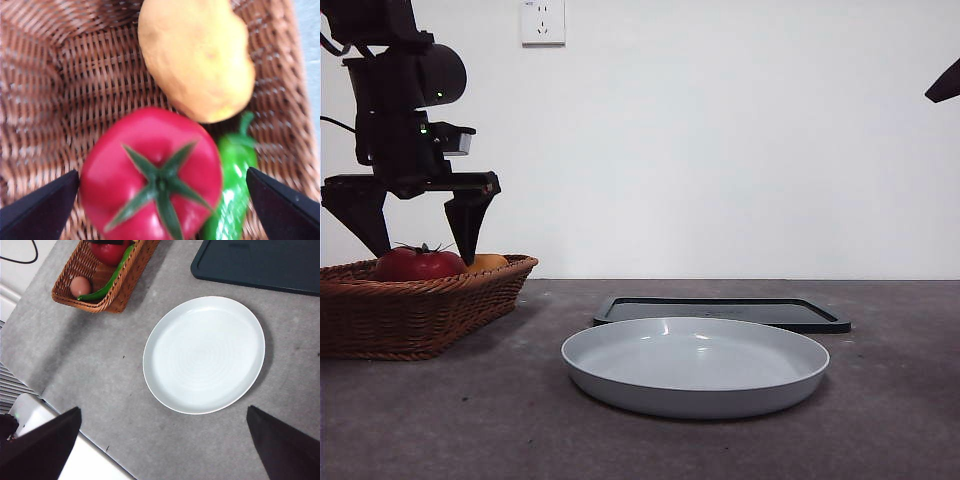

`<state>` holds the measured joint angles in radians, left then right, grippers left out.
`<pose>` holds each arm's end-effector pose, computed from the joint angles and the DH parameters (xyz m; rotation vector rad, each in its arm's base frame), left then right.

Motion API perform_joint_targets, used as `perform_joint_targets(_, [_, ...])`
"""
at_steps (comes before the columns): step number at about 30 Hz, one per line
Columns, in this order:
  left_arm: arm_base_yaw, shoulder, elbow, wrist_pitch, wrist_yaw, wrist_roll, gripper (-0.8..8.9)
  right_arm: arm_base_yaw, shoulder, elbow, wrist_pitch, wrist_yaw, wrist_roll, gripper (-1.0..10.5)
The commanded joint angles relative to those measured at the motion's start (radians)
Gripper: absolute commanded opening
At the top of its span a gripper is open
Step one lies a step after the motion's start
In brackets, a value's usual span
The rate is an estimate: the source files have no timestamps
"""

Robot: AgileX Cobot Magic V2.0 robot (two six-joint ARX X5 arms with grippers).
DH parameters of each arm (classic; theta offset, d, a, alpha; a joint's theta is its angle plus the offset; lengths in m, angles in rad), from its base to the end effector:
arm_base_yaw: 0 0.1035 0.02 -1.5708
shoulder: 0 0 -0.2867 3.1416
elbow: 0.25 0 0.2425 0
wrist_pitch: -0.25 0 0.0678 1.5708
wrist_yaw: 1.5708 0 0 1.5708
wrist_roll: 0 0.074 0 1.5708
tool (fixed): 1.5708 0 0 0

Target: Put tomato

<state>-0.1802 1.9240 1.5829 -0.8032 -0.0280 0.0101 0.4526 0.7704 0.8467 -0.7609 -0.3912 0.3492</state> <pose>0.4129 -0.0731 0.2214 0.1280 1.1385 -0.1410 0.1221 0.0907 0.2948 0.2933 0.8377 0.6779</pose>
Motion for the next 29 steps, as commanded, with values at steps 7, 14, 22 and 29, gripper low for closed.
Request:
perform_joint_targets(7, [0.017,0.054,0.024,0.031,-0.003,0.012,5.93,0.008,0.006,0.019,-0.003,-0.001,0.015,6.1])
perform_joint_targets(14, [0.034,0.077,0.024,0.034,-0.003,0.012,5.92,0.008,0.006,0.019,-0.003,-0.001,0.014,6.1])
perform_joint_targets(22, [0.036,0.111,0.024,0.026,-0.002,0.016,5.81,0.008,0.006,0.019,-0.003,0.006,0.018,6.1])
perform_joint_targets(29, [0.036,0.111,0.027,0.035,-0.002,0.024,3.31,0.008,0.006,0.019,-0.003,0.006,0.019,6.1])
